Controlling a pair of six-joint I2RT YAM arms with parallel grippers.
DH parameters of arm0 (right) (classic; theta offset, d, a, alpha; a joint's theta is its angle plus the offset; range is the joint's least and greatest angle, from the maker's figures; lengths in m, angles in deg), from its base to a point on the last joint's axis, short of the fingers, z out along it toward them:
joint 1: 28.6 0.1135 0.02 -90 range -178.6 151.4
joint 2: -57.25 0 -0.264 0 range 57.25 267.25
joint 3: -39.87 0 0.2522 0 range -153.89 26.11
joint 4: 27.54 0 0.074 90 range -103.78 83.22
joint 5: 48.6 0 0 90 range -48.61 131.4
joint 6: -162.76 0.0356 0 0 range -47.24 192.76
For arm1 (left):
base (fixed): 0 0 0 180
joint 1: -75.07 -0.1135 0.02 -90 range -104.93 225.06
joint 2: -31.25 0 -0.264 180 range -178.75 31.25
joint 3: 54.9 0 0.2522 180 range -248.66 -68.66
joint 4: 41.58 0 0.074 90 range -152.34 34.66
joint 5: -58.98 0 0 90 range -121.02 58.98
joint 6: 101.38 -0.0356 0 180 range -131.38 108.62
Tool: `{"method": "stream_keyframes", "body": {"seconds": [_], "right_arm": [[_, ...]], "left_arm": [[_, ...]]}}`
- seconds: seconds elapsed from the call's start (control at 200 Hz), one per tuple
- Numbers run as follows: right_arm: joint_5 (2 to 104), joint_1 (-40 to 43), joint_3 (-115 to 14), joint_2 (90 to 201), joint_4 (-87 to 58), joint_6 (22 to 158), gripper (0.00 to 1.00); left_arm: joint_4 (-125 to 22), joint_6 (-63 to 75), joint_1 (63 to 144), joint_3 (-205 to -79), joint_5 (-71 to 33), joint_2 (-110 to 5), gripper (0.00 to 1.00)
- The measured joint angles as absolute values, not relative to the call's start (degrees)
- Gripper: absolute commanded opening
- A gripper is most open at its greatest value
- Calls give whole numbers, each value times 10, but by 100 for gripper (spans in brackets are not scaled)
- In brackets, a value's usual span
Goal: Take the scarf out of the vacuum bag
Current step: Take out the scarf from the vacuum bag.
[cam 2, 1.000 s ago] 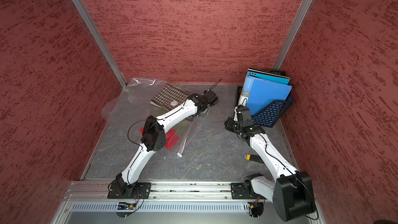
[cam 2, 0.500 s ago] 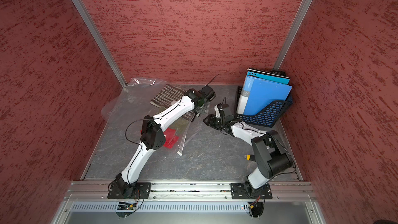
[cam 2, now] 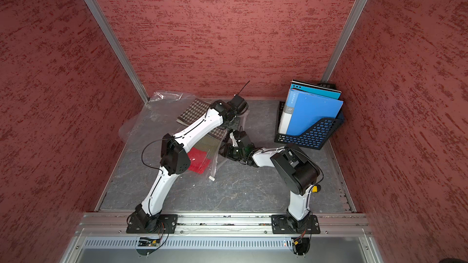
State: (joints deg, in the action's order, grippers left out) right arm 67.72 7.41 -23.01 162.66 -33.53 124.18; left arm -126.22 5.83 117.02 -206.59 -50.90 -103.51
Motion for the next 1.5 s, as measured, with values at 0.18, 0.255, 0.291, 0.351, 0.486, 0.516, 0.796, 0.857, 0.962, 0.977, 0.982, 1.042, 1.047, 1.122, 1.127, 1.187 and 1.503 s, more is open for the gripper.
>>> {"method": "stream_keyframes", "body": {"seconds": [0.18, 0.255, 0.291, 0.351, 0.486, 0.516, 0.796, 0.857, 0.962, 0.977, 0.982, 1.042, 1.047, 1.122, 1.127, 1.187, 1.503], "right_arm": [[677, 73, -230, 1636, -347, 1256, 56], [676, 73, -234, 1639, -349, 1259, 56], [675, 73, -238, 1642, -349, 1259, 56], [674, 73, -247, 1649, -349, 1259, 56], [670, 73, -265, 1669, -353, 1261, 56], [670, 73, -269, 1674, -354, 1262, 56], [671, 73, -280, 1715, -399, 1281, 56], [673, 73, -285, 1724, -412, 1285, 56], [674, 73, -299, 1742, -430, 1293, 55], [674, 73, -301, 1745, -433, 1294, 55], [675, 73, -301, 1745, -433, 1294, 54], [678, 73, -311, 1758, -446, 1300, 49], [678, 73, -311, 1759, -447, 1300, 48], [681, 74, -318, 1772, -459, 1303, 30], [682, 74, -318, 1773, -459, 1304, 29], [682, 74, -319, 1782, -462, 1309, 14], [675, 73, -279, 1756, -456, 1314, 0]], "left_arm": [[-1263, 59, 1174, -2066, -510, -1012, 0], [-1264, 60, 1175, -2066, -510, -1011, 0], [-1264, 60, 1175, -2066, -510, -1011, 0], [-1263, 60, 1176, -2063, -510, -1011, 0], [-1258, 63, 1177, -2051, -510, -1011, 0], [-1257, 64, 1178, -2048, -510, -1011, 0], [-1251, 64, 1179, -2046, -508, -1011, 0], [-1251, 64, 1178, -2046, -507, -1011, 0], [-1251, 64, 1178, -2046, -507, -1011, 0], [-1251, 64, 1178, -2046, -507, -1011, 0], [-1251, 64, 1178, -2046, -507, -1011, 0], [-1251, 64, 1178, -2046, -506, -1011, 0], [-1251, 64, 1178, -2046, -506, -1011, 0], [-1251, 64, 1178, -2046, -505, -1011, 0], [-1251, 64, 1178, -2046, -505, -1011, 0], [-1251, 64, 1178, -2046, -505, -1011, 0], [-1251, 64, 1176, -2048, -504, -1011, 0]]}}
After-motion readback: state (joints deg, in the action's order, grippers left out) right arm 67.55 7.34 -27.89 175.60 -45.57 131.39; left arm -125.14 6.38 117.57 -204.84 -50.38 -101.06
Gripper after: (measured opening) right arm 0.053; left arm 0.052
